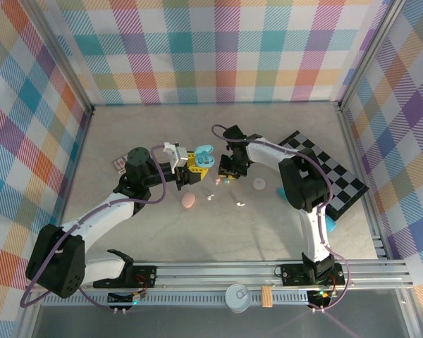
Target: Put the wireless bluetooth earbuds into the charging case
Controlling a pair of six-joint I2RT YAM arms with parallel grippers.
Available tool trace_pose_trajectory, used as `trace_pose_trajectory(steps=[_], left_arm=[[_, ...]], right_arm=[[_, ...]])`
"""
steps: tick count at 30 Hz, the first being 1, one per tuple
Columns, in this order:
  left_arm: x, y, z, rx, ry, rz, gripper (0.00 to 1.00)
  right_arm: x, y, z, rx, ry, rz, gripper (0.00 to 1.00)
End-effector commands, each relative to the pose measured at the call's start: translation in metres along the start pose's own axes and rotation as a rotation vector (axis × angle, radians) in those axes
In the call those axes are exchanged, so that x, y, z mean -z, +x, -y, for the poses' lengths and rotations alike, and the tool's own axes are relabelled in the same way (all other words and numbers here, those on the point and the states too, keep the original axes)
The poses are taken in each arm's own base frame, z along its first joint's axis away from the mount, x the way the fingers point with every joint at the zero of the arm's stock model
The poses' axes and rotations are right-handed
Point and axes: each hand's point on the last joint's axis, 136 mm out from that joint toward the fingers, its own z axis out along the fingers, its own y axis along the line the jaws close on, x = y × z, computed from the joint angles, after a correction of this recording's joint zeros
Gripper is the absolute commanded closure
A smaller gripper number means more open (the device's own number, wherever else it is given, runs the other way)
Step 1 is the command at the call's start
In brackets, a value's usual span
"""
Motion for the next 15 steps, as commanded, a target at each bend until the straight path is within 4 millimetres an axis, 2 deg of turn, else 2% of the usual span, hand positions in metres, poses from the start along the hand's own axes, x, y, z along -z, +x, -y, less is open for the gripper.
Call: trace_pose_trajectory(steps=[1, 9, 15], left_arm=[[0.005, -0.003, 0.001, -0.031, -0.004, 0.01, 0.69], [0.007, -0.005, 0.002, -0.043, -0.012, 0.015, 0.69], [0.009, -0.008, 0.005, -0.05, -0.01, 0.022, 0.69]], right_arm=[[-0.002, 0.01, 0.0, 0.025, 0.025, -0.048, 0.72], [0.004, 0.02, 0.006, 0.145, 0.159, -0.066, 0.71], [-0.007, 0.022, 0.01, 0.168, 0.19, -0.088, 0.72]])
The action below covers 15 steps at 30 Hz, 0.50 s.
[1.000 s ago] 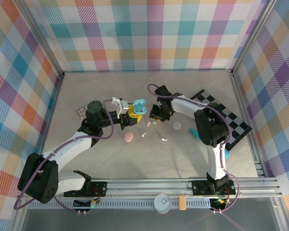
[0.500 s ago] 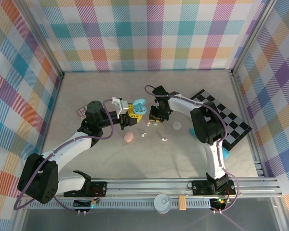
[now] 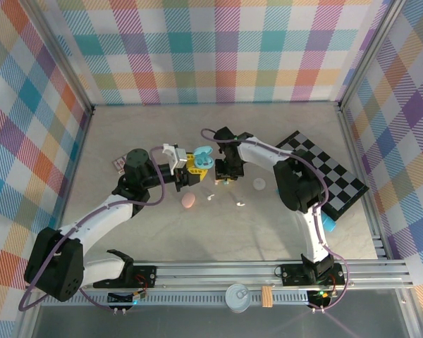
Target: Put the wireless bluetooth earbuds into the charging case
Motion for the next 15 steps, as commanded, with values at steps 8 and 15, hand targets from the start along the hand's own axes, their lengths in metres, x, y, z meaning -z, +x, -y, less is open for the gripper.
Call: trace_pose_trajectory(steps=[8, 15], left_arm=[[0.006, -0.006, 0.001, -0.049, -0.013, 0.024, 0.69], [0.006, -0.007, 0.001, -0.053, -0.016, 0.023, 0.69]], right_arm=[[-0.01, 0.006, 0.011, 0.043, 0.071, -0.058, 0.76], [0.003, 0.009, 0.014, 0.067, 0.087, -0.056, 0.73]])
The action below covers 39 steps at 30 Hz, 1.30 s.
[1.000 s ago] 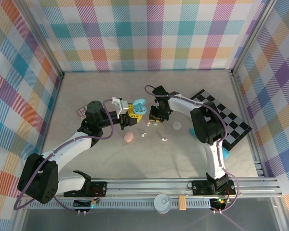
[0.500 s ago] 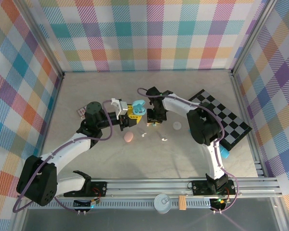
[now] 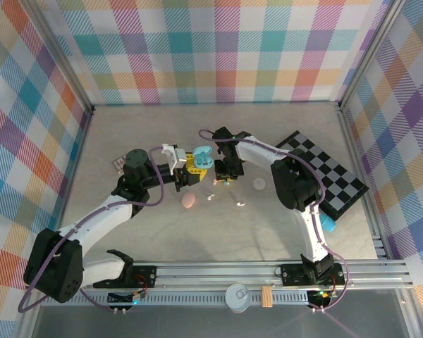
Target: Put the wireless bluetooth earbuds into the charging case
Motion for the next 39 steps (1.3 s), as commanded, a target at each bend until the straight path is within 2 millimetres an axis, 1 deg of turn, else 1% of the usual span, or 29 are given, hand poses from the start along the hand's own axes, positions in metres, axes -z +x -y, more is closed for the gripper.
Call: trace_pose_trajectory(steps=[1, 4, 7, 13, 17, 21, 28, 30, 33, 39], left_arm=[[0.005, -0.006, 0.001, -0.048, -0.008, 0.019, 0.69], [0.005, -0.006, 0.001, -0.05, -0.007, 0.02, 0.69], [0.005, -0.006, 0.001, -0.049, -0.007, 0.02, 0.69], [0.005, -0.007, 0.001, -0.051, -0.007, 0.021, 0.69], [0.005, -0.006, 0.001, -0.051, -0.008, 0.02, 0.69], [0.005, -0.006, 0.001, -0.051, -0.008, 0.02, 0.69], [0.006, -0.006, 0.001, -0.053, -0.007, 0.019, 0.69], [0.006, -0.007, 0.002, -0.054, -0.007, 0.02, 0.69], [0.007, -0.007, 0.003, -0.057, -0.007, 0.022, 0.69], [0.007, -0.008, 0.004, -0.057, 0.0, 0.024, 0.69]], right_arm=[[0.006, 0.013, 0.012, 0.025, 0.061, -0.047, 0.74], [0.012, 0.014, 0.017, 0.037, 0.085, -0.045, 0.74], [0.014, 0.015, 0.017, 0.057, 0.088, -0.047, 0.72], [0.011, 0.016, 0.022, 0.075, 0.12, -0.074, 0.77], [0.016, 0.014, 0.028, 0.082, 0.157, -0.067, 0.77], [0.019, 0.015, 0.035, 0.079, 0.19, -0.07, 0.75], [0.024, 0.015, 0.04, 0.123, 0.223, -0.072, 0.7], [0.025, 0.015, 0.04, 0.129, 0.231, -0.075, 0.67], [0.026, 0.015, 0.038, 0.131, 0.227, -0.093, 0.65], [0.023, 0.029, 0.029, 0.156, 0.183, -0.217, 0.64]])
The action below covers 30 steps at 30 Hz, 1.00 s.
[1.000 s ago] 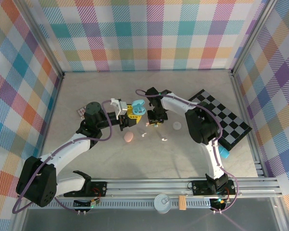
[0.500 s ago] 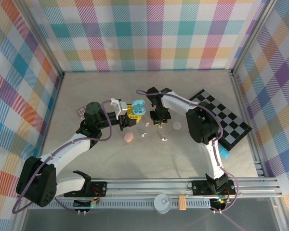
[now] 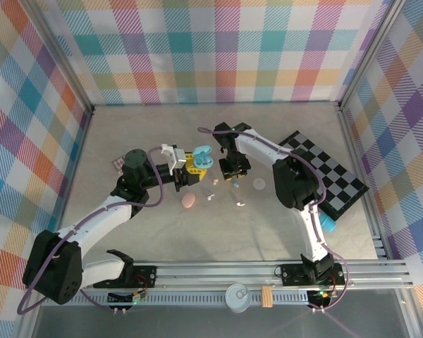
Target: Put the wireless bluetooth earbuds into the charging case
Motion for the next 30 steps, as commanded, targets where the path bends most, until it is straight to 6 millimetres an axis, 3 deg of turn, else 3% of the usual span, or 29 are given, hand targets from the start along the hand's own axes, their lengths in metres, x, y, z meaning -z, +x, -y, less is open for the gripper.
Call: trace_pose_trajectory(steps=[1, 11, 26, 30], left_arm=[[0.005, -0.004, 0.003, -0.041, 0.001, 0.016, 0.69], [0.007, -0.001, 0.004, -0.036, 0.0, 0.012, 0.69], [0.007, -0.003, 0.005, -0.037, 0.001, 0.014, 0.69], [0.007, -0.002, 0.005, -0.037, 0.001, 0.013, 0.69]], right_arm=[[-0.009, 0.02, -0.001, 0.029, 0.004, -0.133, 0.64], [-0.019, 0.018, 0.002, 0.031, 0.026, -0.183, 0.66], [-0.024, 0.015, 0.006, 0.015, 0.035, -0.175, 0.81], [-0.017, 0.012, 0.006, 0.008, 0.028, -0.136, 0.82]])
